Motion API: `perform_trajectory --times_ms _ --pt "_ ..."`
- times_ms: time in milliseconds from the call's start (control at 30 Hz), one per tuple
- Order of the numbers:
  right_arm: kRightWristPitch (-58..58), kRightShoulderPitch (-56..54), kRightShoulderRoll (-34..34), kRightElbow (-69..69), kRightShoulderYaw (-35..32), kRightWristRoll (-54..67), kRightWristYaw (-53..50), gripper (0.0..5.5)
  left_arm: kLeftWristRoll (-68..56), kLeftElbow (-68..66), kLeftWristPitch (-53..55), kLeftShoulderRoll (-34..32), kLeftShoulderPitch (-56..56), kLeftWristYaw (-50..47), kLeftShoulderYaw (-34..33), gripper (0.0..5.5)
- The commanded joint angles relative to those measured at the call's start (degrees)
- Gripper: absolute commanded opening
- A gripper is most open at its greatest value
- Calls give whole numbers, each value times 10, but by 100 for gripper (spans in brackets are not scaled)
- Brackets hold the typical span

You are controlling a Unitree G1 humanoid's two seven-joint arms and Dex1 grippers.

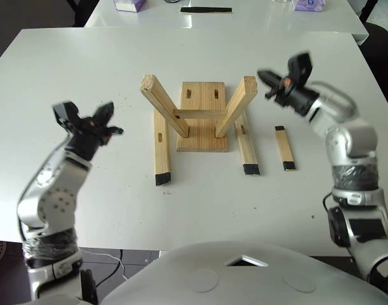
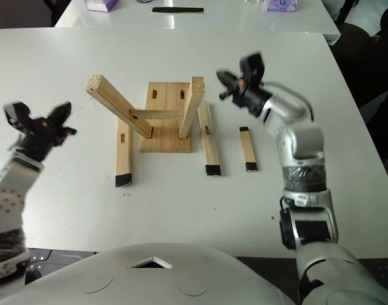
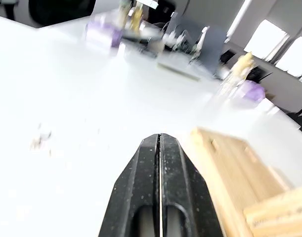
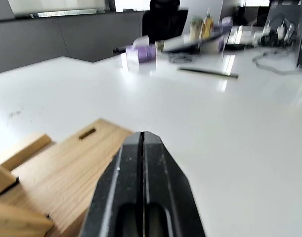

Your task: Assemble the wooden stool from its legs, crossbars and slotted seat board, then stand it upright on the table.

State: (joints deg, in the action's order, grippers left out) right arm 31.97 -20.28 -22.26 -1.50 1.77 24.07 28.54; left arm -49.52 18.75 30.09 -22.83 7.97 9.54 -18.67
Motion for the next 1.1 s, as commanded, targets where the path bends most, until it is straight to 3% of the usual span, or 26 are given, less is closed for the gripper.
perform_trajectory --times_ms 33,167,367,667,900,1100 --pt "-6 -12 26 -44 -7 19 10 1 19 55 -25 56 0 -12 36 0" --pt "-16 -33 -5 -24 9 -5 56 1 43 83 -25 66 60 -18 31 0" --pt "-45 -6 -46 0 28 -50 100 1 96 36 -22 4 102 28 -8 0" --pt "-107 27 7 1 47 -85 72 1 211 36 -65 -147 145 266 117 0" --pt "-117 142 51 -102 53 -81 26 1 223 -27 -54 -230 43 385 123 0" --pt "-148 91 49 -36 75 -109 49 1 218 -29 -40 -187 -63 389 165 0"
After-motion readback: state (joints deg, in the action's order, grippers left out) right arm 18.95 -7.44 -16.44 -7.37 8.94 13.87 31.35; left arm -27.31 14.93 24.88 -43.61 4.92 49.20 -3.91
